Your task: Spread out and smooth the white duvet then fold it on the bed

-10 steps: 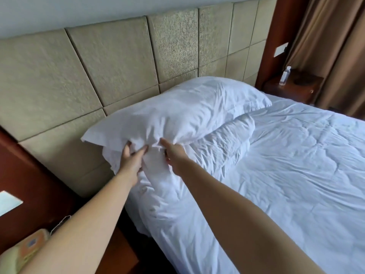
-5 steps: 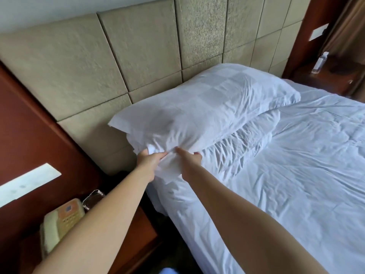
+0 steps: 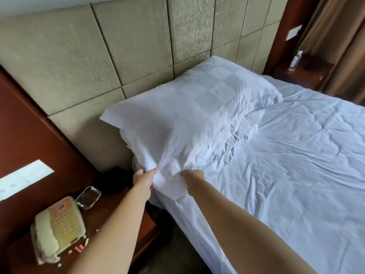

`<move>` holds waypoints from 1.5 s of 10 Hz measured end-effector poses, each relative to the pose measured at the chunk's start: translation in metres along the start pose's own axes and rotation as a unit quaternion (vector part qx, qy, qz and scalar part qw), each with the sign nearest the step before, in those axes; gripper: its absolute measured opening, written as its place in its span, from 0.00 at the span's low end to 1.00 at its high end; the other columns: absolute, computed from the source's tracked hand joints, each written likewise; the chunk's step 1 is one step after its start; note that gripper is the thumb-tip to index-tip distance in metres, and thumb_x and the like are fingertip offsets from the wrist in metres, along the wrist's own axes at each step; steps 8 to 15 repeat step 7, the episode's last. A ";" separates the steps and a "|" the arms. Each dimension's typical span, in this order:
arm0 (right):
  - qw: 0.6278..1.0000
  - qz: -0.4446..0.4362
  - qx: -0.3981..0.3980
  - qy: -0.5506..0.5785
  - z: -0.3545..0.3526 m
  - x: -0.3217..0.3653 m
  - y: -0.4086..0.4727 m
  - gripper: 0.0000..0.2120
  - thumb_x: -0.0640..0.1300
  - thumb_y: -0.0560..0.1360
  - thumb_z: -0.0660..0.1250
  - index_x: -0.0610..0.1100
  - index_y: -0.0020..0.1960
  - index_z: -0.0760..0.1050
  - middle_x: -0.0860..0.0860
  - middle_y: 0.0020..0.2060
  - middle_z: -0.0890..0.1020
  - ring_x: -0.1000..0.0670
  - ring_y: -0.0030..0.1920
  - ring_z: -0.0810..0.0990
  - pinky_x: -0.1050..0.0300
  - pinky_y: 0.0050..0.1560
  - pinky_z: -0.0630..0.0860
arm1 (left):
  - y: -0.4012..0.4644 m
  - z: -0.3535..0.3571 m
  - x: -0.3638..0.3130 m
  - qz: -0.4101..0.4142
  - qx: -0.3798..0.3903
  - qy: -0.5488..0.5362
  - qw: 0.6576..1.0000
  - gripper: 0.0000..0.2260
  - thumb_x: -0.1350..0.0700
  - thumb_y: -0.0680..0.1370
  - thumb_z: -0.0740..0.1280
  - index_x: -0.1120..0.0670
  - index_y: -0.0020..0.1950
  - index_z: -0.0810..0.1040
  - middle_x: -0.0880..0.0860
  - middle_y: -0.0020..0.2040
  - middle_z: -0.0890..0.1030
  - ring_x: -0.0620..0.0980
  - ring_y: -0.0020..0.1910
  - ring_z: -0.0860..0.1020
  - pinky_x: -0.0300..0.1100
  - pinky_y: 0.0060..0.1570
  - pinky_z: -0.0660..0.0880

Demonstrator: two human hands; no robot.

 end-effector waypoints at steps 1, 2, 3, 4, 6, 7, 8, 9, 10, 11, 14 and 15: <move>0.998 0.069 -0.004 -0.002 0.001 -0.022 -0.029 0.12 0.37 0.74 0.64 0.39 0.58 0.73 0.44 0.42 0.76 0.47 0.38 0.74 0.59 0.32 0.71 | -0.008 -0.003 0.017 -0.005 -0.013 0.003 1.000 0.08 0.58 0.76 0.68 0.57 0.53 0.75 0.57 0.52 0.79 0.57 0.47 0.78 0.49 0.49 0.79; 0.992 0.083 0.065 -0.065 0.006 -0.043 -0.053 0.03 0.35 0.76 0.59 0.40 0.46 0.70 0.45 0.33 0.72 0.51 0.29 0.69 0.61 0.30 0.67 | -0.022 -0.008 0.025 0.014 -0.029 0.012 0.999 0.08 0.62 0.76 0.67 0.55 0.41 0.69 0.60 0.47 0.76 0.55 0.38 0.74 0.44 0.38 0.75; 0.980 0.081 0.093 -0.155 -0.008 -0.052 -0.069 0.05 0.34 0.76 0.58 0.41 0.43 0.68 0.46 0.30 0.71 0.51 0.28 0.68 0.61 0.30 0.64 | -0.049 -0.008 0.025 0.041 -0.041 0.072 0.996 0.09 0.64 0.74 0.66 0.53 0.40 0.69 0.64 0.49 0.78 0.54 0.36 0.72 0.43 0.35 0.73; 0.969 0.052 0.123 -0.207 -0.034 -0.047 -0.079 0.04 0.35 0.75 0.60 0.44 0.46 0.70 0.47 0.34 0.73 0.51 0.30 0.71 0.63 0.31 0.64 | -0.080 0.003 0.020 0.074 -0.031 0.179 0.981 0.06 0.64 0.74 0.63 0.53 0.43 0.70 0.58 0.46 0.77 0.54 0.41 0.72 0.48 0.44 0.77; 0.913 -0.180 0.108 -0.349 -0.118 0.022 -0.096 0.15 0.45 0.75 0.68 0.42 0.33 0.68 0.51 0.28 0.73 0.52 0.30 0.70 0.60 0.32 0.67 | -0.164 0.030 -0.006 0.165 -0.033 0.402 0.900 0.07 0.60 0.75 0.59 0.51 0.48 0.74 0.54 0.53 0.75 0.54 0.49 0.74 0.41 0.48 0.70; 0.876 -0.239 0.110 -0.404 -0.163 0.042 -0.113 0.21 0.51 0.75 0.68 0.41 0.63 0.73 0.47 0.57 0.78 0.48 0.57 0.77 0.59 0.56 0.70 | -0.205 0.050 -0.007 0.183 -0.057 0.444 0.875 0.18 0.58 0.78 0.59 0.51 0.68 0.71 0.52 0.69 0.70 0.53 0.63 0.73 0.41 0.58 0.71; 0.876 -0.239 0.110 -0.404 -0.163 0.042 -0.113 0.21 0.51 0.75 0.68 0.41 0.63 0.73 0.47 0.57 0.78 0.48 0.57 0.77 0.59 0.56 0.70 | -0.205 0.050 -0.007 0.183 -0.057 0.444 0.875 0.18 0.58 0.78 0.59 0.51 0.68 0.71 0.52 0.69 0.70 0.53 0.63 0.73 0.41 0.58 0.71; 0.876 -0.239 0.110 -0.404 -0.163 0.042 -0.113 0.21 0.51 0.75 0.68 0.41 0.63 0.73 0.47 0.57 0.78 0.48 0.57 0.77 0.59 0.56 0.70 | -0.205 0.050 -0.007 0.183 -0.057 0.444 0.875 0.18 0.58 0.78 0.59 0.51 0.68 0.71 0.52 0.69 0.70 0.53 0.63 0.73 0.41 0.58 0.71; 0.876 -0.239 0.110 -0.404 -0.163 0.042 -0.113 0.21 0.51 0.75 0.68 0.41 0.63 0.73 0.47 0.57 0.78 0.48 0.57 0.77 0.59 0.56 0.70 | -0.205 0.050 -0.007 0.183 -0.057 0.444 0.875 0.18 0.58 0.78 0.59 0.51 0.68 0.71 0.52 0.69 0.70 0.53 0.63 0.73 0.41 0.58 0.71; 0.876 -0.239 0.110 -0.404 -0.163 0.042 -0.113 0.21 0.51 0.75 0.68 0.41 0.63 0.73 0.47 0.57 0.78 0.48 0.57 0.77 0.59 0.56 0.70 | -0.205 0.050 -0.007 0.183 -0.057 0.444 0.875 0.18 0.58 0.78 0.59 0.51 0.68 0.71 0.52 0.69 0.70 0.53 0.63 0.73 0.41 0.58 0.71; 0.876 -0.239 0.110 -0.404 -0.163 0.042 -0.113 0.21 0.51 0.75 0.68 0.41 0.63 0.73 0.47 0.57 0.78 0.48 0.57 0.77 0.59 0.56 0.70 | -0.205 0.050 -0.007 0.183 -0.057 0.444 0.875 0.18 0.58 0.78 0.59 0.51 0.68 0.71 0.52 0.69 0.70 0.53 0.63 0.73 0.41 0.58 0.71; 0.876 -0.239 0.110 -0.404 -0.163 0.042 -0.113 0.21 0.51 0.75 0.68 0.41 0.63 0.73 0.47 0.57 0.78 0.48 0.57 0.77 0.59 0.56 0.70 | -0.205 0.050 -0.007 0.183 -0.057 0.444 0.875 0.18 0.58 0.78 0.59 0.51 0.68 0.71 0.52 0.69 0.70 0.53 0.63 0.73 0.41 0.58 0.71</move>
Point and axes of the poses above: each hand's wrist, its own y-axis towards the middle knuckle, its own z-axis out of the palm, x = y × z, the point moved 10 cm from there along y, towards the middle knuckle
